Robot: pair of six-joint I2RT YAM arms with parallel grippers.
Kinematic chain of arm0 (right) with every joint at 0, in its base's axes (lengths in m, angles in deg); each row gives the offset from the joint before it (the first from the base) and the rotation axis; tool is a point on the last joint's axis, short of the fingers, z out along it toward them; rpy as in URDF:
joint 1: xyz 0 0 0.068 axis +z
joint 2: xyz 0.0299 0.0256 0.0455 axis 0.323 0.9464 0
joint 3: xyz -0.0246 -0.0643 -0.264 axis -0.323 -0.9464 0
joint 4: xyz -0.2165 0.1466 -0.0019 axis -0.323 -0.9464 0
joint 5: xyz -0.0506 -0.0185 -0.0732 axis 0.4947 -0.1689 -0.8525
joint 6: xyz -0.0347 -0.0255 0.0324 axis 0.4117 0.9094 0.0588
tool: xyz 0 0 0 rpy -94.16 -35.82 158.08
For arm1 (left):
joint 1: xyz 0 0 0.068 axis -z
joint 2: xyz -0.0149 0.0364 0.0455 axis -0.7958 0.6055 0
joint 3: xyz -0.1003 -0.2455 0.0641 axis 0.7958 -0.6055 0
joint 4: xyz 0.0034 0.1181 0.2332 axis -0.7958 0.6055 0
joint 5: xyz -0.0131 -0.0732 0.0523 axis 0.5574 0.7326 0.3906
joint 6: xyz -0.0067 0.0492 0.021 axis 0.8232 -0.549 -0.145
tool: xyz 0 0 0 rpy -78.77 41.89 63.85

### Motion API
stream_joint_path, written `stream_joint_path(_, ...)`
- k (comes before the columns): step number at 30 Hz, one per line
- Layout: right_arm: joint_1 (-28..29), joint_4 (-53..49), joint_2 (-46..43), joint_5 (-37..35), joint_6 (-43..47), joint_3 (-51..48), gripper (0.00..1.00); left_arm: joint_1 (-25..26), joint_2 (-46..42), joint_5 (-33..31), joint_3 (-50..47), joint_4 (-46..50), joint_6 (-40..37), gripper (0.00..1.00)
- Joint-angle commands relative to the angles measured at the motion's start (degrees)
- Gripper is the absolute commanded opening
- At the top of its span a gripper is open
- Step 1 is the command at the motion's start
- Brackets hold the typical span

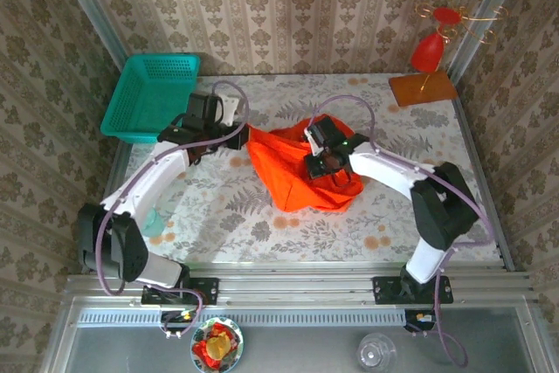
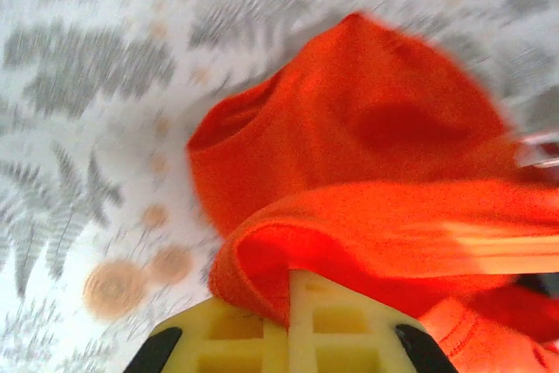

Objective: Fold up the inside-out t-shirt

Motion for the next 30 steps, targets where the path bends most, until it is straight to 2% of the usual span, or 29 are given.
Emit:
stream_joint_path(1, 0.02, 0.0, -6.08, 1.18, 1.09, -3.12, 0.0, -1.45, 2.32, -1.28, -4.53, -2.88, -0.76, 0.0)
stream_joint_path(6, -0.23, 0.53, -10.3, 4.77, 2.9, -4.01, 0.0, -1.43, 4.51, -0.56, -11.13, -5.91, 1.34, 0.0)
stream_joint_path(10, -0.41, -0.52, -8.62, 11.35, 4.98, -1.63, 0.0, -0.89, 3.47, 4.33, -13.93, -7.48, 0.94, 0.02)
stream_joint_path(16, 0.14, -2.49, -3.37, 21.11, 8.1, 2.23, 0.0, 3.9, -5.85, 9.13, -16.03, -10.06, -6.19, 0.48)
stream_joint_path(18, 0.35, -2.48, -2.26, 23.52, 8.46, 2.77, 0.0, 6.88, -7.89, 10.02, -17.35, -12.23, -7.89, 0.57)
stream_joint_path(21, 0.86, -2.48, -1.23, 25.3, 8.59, 3.0, 0.0, 10.08, -8.3, 11.7, -17.31, -13.6, -9.48, 0.64)
stream_joint_path(26, 1.82, -2.83, -0.02, 26.68, 8.71, 3.18, 0.0, 13.65, -5.13, 12.49, -14.55, -14.33, -10.74, 0.67)
stream_joint_path(28, 2.12, -2.91, 0.17, 26.79, 8.69, 3.18, 0.0, 14.12, -3.7, 11.08, -13.2, -13.82, -11.07, 0.63)
stream_joint_path(30, 2.38, -2.92, -0.04, 26.87, 8.8, 3.03, 0.0, 14.23, -2.75, 7.84, -12.52, -13.71, -11.08, 0.54)
